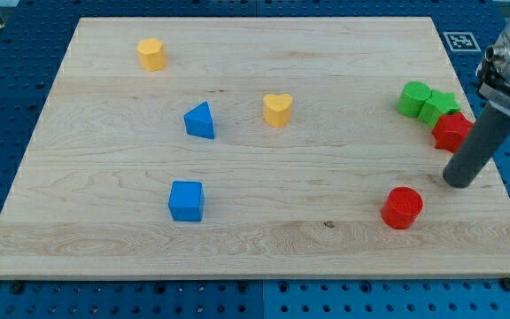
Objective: Place your arm at the bottom of the red circle
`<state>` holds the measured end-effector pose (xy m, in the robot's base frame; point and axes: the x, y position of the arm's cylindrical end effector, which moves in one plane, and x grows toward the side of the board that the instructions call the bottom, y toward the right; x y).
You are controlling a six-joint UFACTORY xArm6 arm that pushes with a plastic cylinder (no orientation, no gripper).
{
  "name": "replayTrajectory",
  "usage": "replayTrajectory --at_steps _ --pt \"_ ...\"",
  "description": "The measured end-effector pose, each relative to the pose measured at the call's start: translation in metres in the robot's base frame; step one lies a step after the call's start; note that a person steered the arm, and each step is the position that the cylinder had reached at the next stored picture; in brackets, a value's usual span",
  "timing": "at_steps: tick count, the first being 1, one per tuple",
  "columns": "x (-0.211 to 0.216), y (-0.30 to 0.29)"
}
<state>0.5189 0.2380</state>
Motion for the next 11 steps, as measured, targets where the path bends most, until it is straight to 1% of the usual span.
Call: replayTrajectory --at_steps 1,2,3,4,6,7,9,10,11 --pt "0.016 0.0" --pt "0.045 0.001" --pt "0.048 0.001" --pt "0.075 0.001" --pt "0.099 0.0" --pt "0.098 -0.006" --pt "0.096 -0.083" --pt "0.08 -0.087" --pt "0.079 -0.087"
